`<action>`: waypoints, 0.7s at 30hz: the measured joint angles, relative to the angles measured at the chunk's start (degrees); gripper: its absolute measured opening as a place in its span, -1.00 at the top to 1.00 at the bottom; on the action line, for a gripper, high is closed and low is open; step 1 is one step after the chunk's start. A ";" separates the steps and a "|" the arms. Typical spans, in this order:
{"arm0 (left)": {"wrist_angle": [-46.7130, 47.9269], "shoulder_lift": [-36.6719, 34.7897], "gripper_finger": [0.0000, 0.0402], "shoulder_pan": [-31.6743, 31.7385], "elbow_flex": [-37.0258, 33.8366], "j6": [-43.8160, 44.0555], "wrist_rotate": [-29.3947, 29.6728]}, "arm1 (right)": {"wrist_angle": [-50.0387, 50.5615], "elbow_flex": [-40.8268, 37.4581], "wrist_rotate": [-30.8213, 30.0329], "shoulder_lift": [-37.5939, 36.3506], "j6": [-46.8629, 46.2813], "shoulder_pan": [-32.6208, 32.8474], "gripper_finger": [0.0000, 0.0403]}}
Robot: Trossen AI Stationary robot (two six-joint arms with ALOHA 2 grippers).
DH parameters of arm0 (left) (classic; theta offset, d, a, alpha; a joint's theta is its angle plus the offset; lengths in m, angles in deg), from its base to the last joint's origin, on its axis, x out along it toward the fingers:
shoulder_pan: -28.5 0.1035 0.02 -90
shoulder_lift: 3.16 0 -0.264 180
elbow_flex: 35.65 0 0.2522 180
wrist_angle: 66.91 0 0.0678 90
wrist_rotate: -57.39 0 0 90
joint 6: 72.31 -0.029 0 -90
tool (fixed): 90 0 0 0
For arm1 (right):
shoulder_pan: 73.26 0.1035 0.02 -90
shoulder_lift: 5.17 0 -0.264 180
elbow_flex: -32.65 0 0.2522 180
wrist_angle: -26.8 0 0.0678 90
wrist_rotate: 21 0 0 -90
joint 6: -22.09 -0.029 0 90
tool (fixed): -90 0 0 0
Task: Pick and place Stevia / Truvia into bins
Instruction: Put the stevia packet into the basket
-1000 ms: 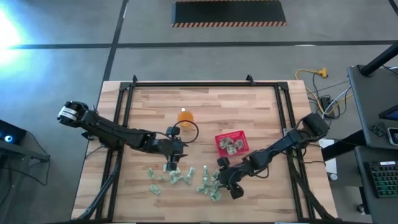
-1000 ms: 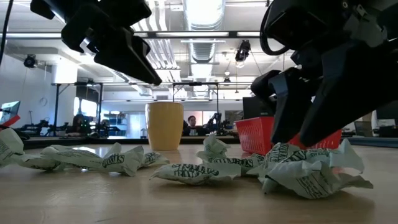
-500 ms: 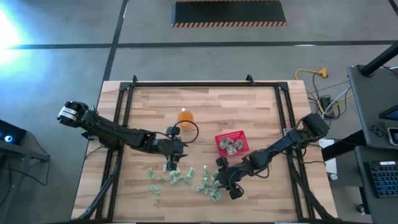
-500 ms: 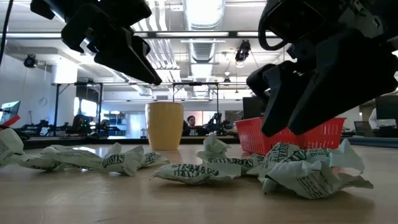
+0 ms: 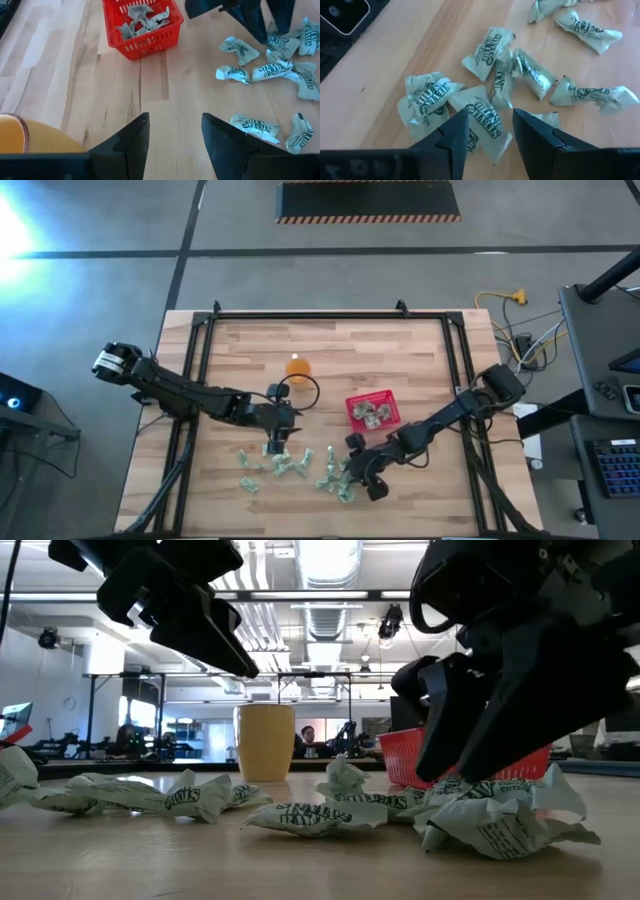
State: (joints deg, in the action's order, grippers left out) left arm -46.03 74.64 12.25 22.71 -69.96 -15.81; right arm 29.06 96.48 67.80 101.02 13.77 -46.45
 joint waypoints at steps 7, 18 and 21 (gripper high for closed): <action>0.14 0.00 0.18 0.00 0.00 -0.07 0.00 | 1.50 -0.03 0.05 0.07 -0.45 -0.09 0.44; 0.88 0.00 0.18 0.00 0.00 0.06 0.00 | 2.31 -0.05 0.18 0.05 2.69 -0.11 0.86; 1.38 0.00 0.18 0.00 0.00 0.17 0.02 | 2.77 0.08 -0.16 -0.48 3.09 -0.10 0.94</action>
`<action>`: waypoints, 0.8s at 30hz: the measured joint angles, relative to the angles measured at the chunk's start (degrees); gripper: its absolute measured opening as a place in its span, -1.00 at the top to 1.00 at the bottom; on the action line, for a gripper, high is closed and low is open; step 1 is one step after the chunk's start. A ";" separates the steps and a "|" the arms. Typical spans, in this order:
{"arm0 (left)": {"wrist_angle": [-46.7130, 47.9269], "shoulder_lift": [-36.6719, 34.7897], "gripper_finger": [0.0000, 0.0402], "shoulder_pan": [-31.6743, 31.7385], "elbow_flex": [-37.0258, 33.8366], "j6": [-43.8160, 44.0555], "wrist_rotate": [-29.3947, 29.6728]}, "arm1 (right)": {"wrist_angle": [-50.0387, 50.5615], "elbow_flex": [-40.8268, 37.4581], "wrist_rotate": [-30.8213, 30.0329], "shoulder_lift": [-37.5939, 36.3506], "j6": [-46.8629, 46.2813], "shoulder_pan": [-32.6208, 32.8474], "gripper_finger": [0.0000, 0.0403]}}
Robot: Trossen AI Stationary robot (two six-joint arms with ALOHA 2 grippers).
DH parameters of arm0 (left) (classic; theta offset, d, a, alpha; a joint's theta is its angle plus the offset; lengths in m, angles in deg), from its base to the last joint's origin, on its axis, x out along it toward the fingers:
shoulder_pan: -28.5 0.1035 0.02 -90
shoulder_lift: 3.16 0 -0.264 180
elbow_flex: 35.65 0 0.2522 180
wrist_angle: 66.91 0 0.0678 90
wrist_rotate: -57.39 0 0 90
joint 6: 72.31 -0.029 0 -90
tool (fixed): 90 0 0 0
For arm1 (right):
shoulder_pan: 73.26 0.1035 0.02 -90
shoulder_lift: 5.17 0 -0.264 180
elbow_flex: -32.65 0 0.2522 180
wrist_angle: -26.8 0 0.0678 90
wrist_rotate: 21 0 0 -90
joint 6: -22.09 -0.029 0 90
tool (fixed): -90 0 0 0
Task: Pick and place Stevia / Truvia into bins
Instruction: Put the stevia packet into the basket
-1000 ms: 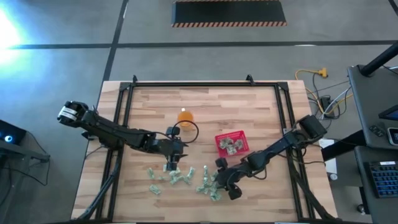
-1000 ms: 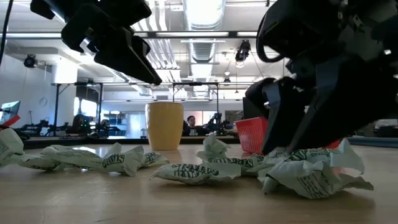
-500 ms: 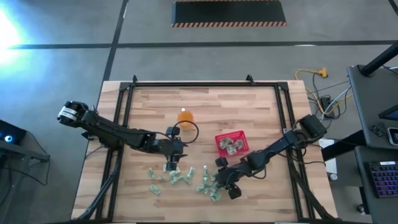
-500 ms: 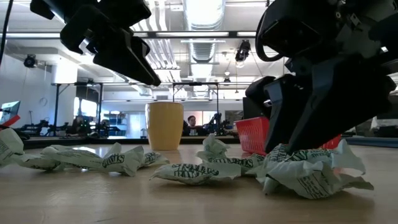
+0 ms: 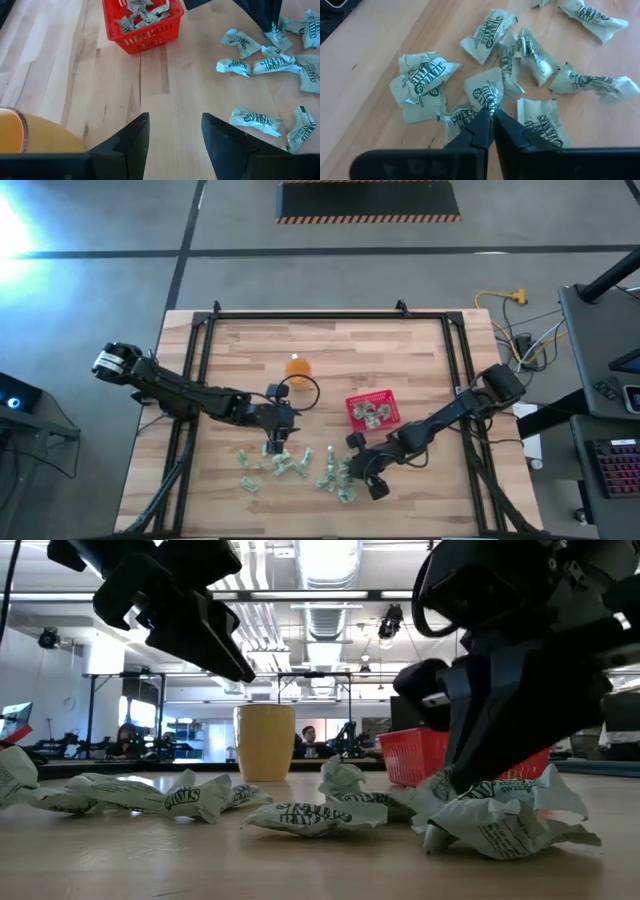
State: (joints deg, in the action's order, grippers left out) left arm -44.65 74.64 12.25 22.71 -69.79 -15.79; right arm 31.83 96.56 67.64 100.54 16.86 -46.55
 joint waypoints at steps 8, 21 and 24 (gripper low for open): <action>0.29 0.00 0.18 0.00 0.00 0.03 0.00 | 6.52 0.17 -2.74 -6.59 0.89 0.02 0.96; 1.10 0.02 0.18 -0.01 0.00 0.10 0.00 | 41.99 -0.73 -42.43 -22.07 -24.74 3.17 0.96; 1.07 0.02 0.18 0.00 0.00 0.10 0.02 | 44.96 -1.99 -43.86 -23.11 -29.48 2.78 0.96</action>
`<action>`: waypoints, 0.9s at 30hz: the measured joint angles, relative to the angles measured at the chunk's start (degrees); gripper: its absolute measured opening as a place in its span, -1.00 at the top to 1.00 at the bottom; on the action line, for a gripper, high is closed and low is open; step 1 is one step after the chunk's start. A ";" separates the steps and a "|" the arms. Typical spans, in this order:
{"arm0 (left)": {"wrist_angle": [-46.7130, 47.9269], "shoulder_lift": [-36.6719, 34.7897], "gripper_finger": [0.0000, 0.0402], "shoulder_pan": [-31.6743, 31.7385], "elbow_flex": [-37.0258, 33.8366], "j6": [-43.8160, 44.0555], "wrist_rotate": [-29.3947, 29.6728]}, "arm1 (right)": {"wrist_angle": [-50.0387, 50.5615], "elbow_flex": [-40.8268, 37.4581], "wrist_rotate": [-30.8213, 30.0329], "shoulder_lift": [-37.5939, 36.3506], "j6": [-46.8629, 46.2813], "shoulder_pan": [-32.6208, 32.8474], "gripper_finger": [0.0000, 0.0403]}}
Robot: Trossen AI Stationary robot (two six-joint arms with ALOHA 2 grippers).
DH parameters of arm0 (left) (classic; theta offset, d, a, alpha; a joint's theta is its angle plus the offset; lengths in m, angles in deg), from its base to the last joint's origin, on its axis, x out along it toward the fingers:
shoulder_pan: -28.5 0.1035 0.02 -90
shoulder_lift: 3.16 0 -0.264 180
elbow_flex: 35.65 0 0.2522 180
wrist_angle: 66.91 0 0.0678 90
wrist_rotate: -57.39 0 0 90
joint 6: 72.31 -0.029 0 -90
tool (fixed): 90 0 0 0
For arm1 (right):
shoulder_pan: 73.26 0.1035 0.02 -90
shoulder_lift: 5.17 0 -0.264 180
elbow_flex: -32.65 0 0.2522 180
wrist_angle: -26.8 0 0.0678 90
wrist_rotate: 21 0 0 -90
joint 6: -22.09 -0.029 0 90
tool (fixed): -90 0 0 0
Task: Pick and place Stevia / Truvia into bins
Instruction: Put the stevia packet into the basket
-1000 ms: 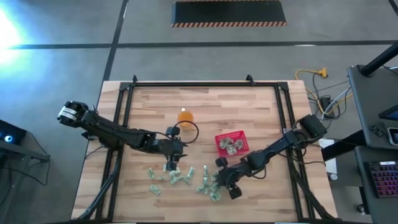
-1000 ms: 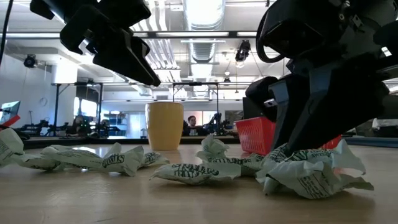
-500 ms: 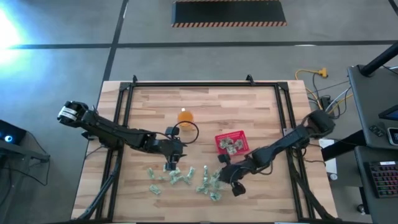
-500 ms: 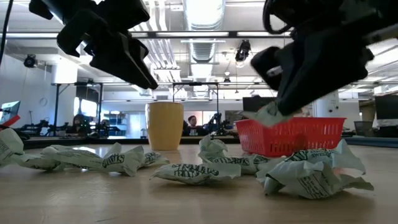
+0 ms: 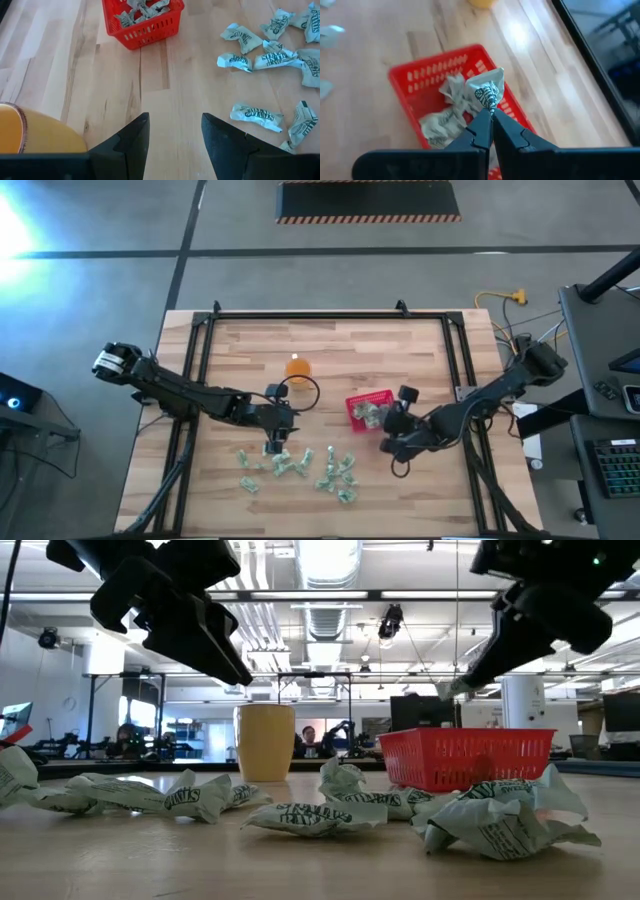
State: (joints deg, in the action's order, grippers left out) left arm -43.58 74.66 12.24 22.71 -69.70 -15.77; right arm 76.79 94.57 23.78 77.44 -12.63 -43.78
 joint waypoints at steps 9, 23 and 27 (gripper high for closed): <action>0.00 0.00 0.18 0.00 0.00 0.00 -0.02 | -0.48 -3.20 0.09 1.85 -1.60 -0.29 0.94; 0.44 0.02 0.18 0.00 -1.08 2.17 -5.00 | -0.49 -3.52 0.17 2.22 -0.55 -0.27 0.40; 0.22 0.02 0.18 -0.38 -2.30 5.81 -10.69 | -0.48 -2.99 0.81 1.55 1.37 -0.23 0.34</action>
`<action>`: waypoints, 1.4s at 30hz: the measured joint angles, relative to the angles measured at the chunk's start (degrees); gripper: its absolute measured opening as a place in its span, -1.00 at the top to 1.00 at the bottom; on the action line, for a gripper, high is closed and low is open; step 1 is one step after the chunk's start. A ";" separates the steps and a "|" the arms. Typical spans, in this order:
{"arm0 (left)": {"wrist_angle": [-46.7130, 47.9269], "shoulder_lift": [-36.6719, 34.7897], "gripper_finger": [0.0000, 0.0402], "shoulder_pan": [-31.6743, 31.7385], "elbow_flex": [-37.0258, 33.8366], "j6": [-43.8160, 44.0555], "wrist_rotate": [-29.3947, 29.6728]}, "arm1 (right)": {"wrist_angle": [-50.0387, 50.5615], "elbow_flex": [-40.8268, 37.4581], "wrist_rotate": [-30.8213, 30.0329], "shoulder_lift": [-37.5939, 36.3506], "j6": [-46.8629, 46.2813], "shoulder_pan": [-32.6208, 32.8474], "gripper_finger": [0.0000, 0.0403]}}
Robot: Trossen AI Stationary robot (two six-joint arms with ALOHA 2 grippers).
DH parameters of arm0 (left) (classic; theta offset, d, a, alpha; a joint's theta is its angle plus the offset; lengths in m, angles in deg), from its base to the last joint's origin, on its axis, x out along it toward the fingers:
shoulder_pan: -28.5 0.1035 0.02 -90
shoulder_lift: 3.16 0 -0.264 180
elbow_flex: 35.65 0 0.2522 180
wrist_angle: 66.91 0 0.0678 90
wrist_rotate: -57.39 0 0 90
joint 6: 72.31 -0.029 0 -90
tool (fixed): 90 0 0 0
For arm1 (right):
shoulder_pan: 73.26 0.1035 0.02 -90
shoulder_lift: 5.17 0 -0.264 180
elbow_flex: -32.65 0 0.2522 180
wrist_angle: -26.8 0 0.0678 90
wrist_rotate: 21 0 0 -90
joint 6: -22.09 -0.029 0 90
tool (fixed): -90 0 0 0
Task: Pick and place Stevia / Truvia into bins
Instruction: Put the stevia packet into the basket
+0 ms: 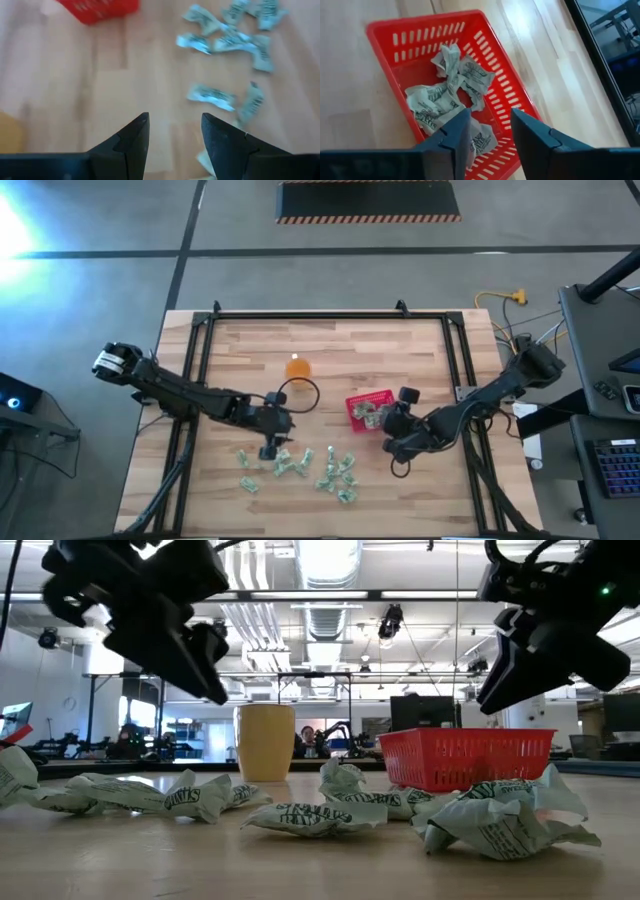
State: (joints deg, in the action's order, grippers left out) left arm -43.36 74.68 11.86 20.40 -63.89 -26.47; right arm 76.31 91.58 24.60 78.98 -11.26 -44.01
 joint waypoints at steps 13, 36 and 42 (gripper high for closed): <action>-14.18 5.92 0.18 -4.58 -1.70 0.23 -6.21 | -0.28 0.70 1.62 -1.22 0.98 0.77 0.39; -21.29 19.12 0.18 -5.63 -1.46 4.79 -9.63 | -0.33 0.70 2.86 -1.24 0.99 0.87 0.46; -21.52 19.25 0.29 -5.63 -1.46 4.75 -9.65 | -0.41 0.70 2.86 -1.24 0.98 0.87 0.48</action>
State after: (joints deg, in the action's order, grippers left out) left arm -64.89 93.93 6.24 18.95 -59.14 -36.12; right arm 75.90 92.28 27.46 77.74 -10.27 -43.13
